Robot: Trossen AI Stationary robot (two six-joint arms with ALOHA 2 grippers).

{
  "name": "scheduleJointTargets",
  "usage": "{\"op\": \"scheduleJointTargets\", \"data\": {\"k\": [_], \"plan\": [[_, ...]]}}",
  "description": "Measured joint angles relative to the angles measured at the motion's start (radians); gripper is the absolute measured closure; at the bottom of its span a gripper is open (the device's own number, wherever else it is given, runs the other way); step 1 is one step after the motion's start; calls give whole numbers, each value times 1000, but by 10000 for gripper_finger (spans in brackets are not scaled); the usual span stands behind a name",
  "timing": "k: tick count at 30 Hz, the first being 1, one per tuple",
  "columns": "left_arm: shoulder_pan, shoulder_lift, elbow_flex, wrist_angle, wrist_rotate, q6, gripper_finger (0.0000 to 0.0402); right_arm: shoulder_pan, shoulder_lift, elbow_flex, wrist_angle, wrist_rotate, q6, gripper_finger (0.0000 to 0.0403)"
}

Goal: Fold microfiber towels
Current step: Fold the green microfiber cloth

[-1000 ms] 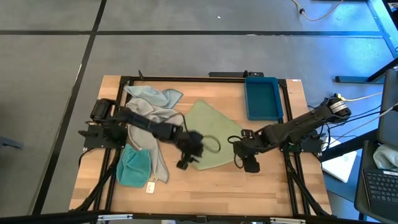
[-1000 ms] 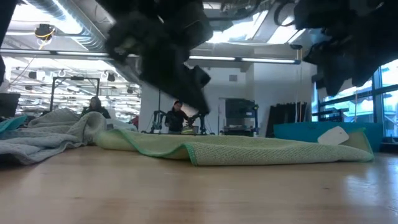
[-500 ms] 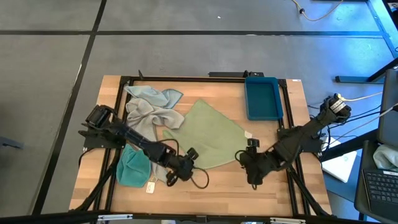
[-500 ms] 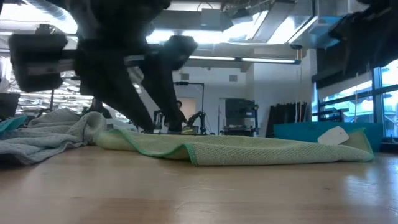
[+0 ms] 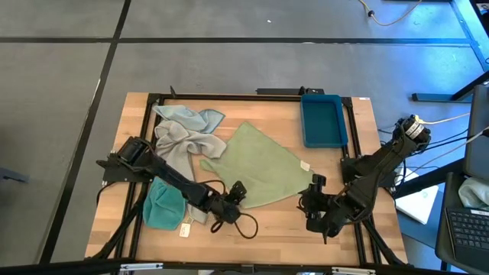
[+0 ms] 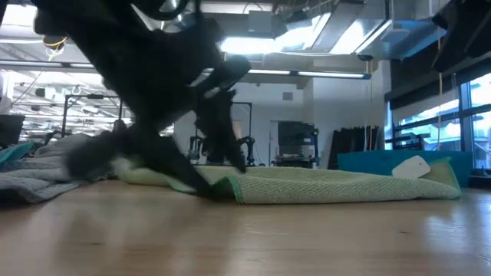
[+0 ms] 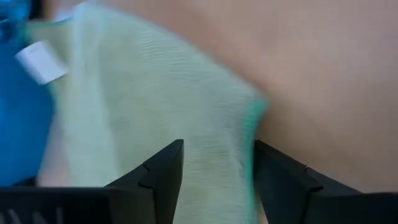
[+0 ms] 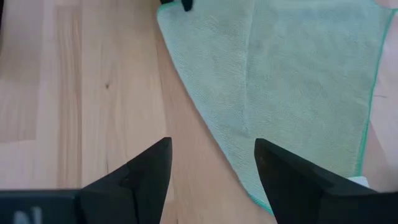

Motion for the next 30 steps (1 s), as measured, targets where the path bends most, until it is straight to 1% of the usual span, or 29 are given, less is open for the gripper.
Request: {"op": "scheduleJointTargets", "data": {"k": [3, 8, 11, 13, 15, 19, 20, 24, 27, 30], "plan": [[3, -1, 0, 54, -59, -1, 225, 1, 0, 0, 0, 8, 0, 171], [6, -1, 0, 72, -58, -15, 227, 0, 0, 0, -1, 10, -4, 171], [-3, -1, 0, 79, -64, -35, 243, 1, 0, 0, -10, 9, -7, 171], [-23, -1, 0, 92, -62, -37, 265, 4, 0, 0, -26, 9, -8, 171], [-43, -1, 0, 116, -72, -61, 295, 4, 0, 0, -45, 9, -7, 171], [-76, -2, 34, 127, -151, -104, 375, 4, 0, 0, -66, 9, -7, 171], [-84, -2, 48, 123, -166, -111, 388, 4, 0, 0, -66, 10, -8, 171], [-106, -3, 94, 100, -219, -129, 395, 4, 0, 0, -66, 12, -9, 171], [-116, -3, 123, 67, -226, -176, 400, 4, 0, 0, -64, -1, -5, 171], [-129, -3, 126, 57, -225, -237, 399, 4, 0, 0, -60, -24, -4, 171]]}}
